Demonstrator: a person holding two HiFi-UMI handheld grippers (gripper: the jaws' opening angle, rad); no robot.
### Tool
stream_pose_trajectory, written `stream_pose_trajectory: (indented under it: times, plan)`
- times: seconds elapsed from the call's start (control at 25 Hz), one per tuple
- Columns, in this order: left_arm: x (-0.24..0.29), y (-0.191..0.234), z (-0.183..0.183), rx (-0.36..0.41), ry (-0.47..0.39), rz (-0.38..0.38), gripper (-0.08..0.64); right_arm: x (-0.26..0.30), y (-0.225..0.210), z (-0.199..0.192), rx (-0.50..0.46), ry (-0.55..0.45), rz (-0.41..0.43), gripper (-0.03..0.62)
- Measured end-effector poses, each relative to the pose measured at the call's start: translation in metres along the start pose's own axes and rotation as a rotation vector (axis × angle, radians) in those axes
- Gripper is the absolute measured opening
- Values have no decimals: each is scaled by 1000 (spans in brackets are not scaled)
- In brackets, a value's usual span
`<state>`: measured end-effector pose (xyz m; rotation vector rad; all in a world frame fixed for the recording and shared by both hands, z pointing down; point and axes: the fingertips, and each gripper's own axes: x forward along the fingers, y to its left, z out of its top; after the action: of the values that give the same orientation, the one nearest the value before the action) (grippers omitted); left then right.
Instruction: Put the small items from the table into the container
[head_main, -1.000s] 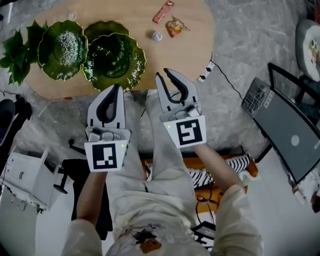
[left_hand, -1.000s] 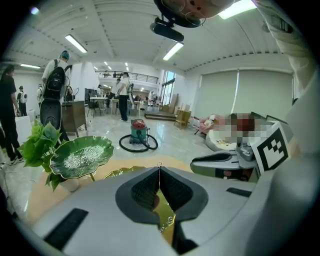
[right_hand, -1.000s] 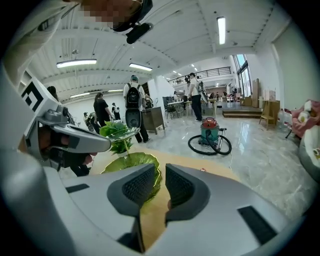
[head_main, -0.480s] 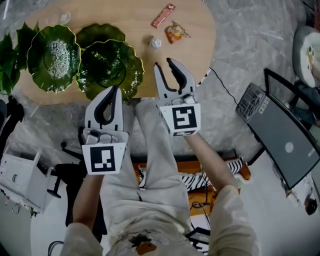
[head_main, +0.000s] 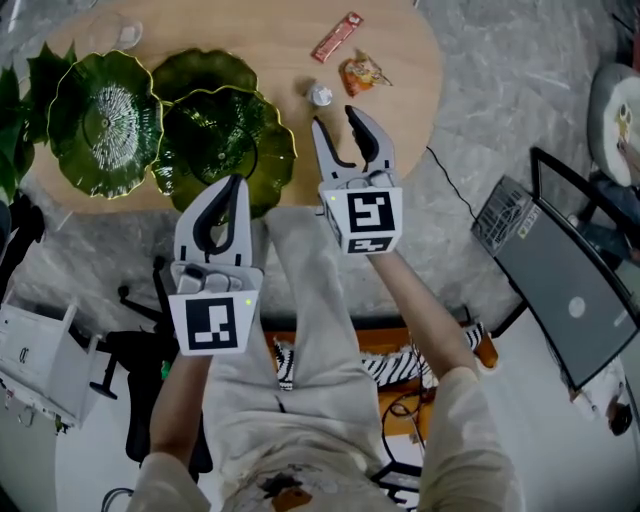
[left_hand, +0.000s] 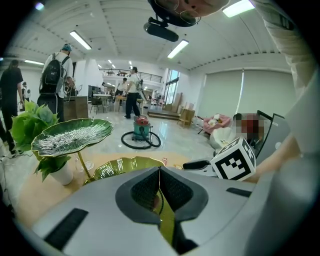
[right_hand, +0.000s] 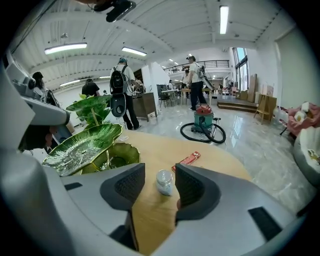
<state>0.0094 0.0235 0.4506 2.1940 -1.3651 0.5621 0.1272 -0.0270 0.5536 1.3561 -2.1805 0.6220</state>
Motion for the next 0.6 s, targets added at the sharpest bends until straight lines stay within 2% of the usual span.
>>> stream_pose_trajectory:
  times: [0.6]
  plan:
    - [4, 4, -18, -18, 39, -7, 9, 42, -7, -26, -1, 42, -9, 189]
